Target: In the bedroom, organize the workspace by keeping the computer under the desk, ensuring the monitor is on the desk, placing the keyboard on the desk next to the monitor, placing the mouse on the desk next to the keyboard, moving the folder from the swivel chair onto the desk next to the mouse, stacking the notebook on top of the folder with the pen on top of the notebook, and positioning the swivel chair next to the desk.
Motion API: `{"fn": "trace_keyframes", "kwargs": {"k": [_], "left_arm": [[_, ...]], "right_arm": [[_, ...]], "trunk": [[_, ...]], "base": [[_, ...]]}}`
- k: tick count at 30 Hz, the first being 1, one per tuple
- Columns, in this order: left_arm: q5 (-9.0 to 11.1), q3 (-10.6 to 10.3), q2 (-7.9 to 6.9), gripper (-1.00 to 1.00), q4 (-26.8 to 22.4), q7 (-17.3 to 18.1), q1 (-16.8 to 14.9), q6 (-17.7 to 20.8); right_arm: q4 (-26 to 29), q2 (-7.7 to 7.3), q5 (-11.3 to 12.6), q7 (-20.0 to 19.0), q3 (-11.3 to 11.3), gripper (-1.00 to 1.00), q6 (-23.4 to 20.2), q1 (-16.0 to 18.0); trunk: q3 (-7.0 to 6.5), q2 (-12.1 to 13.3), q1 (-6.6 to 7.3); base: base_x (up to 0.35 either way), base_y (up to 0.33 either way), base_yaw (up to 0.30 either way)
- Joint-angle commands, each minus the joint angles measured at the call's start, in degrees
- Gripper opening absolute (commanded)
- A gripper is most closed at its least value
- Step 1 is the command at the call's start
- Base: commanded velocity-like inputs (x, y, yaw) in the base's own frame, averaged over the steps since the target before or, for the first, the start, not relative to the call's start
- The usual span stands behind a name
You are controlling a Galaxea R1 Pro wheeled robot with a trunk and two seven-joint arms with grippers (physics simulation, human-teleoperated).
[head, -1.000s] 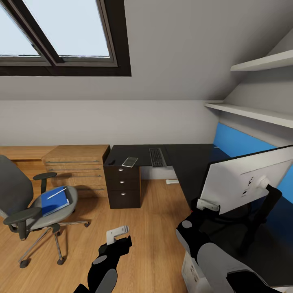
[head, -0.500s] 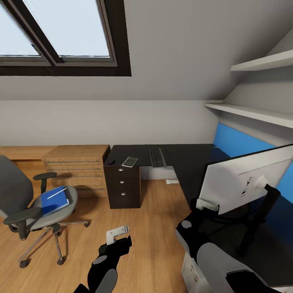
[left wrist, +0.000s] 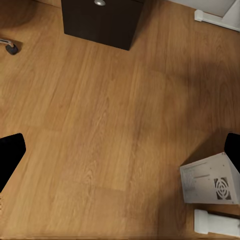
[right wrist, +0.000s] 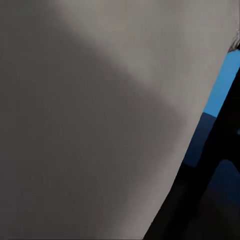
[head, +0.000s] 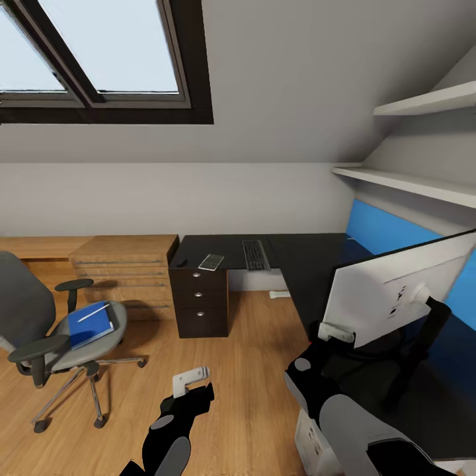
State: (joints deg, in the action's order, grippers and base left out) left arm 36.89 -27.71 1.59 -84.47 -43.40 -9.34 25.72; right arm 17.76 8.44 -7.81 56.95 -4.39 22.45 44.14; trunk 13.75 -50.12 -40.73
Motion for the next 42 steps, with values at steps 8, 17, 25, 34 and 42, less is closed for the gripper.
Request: {"fn": "trace_keyframes", "kwargs": {"k": [8,17,25,34,42], "left_arm": [[0.5,-0.06,-0.01,1.0,-0.08,-0.37,-0.06,0.21],[0.46,-0.06,-0.01,1.0,-0.08,-0.37,-0.06,0.21],[0.46,-0.06,-0.01,1.0,-0.08,-0.37,-0.06,0.21],[0.46,-0.06,-0.01,1.0,-0.08,-0.37,-0.04,0.21],[0.39,-0.06,-0.01,1.0,-0.08,-0.37,-0.04,0.2]], "right_arm": [[-0.15,0.0,0.0,-0.04,-0.17,1.0,0.16,0.07],[-0.18,0.0,-0.01,-0.09,-0.18,1.0,0.23,0.07],[-0.21,0.0,-0.02,-0.11,-0.18,1.0,0.23,0.07],[-0.27,0.0,-0.02,-0.17,-0.18,1.0,0.23,0.07],[-0.36,0.0,-0.02,-0.17,-0.18,1.0,0.23,0.07]], "trunk": [[0.08,-0.07,0.02],[0.08,-0.07,0.02],[0.08,-0.07,0.02],[0.08,-0.07,0.02],[0.08,-0.07,0.02]], "base": [[-0.198,0.0,0.0],[-0.234,0.0,0.0],[-0.226,0.0,0.0],[-0.139,-0.017,0.0],[-0.179,-0.075,0.0]]}}
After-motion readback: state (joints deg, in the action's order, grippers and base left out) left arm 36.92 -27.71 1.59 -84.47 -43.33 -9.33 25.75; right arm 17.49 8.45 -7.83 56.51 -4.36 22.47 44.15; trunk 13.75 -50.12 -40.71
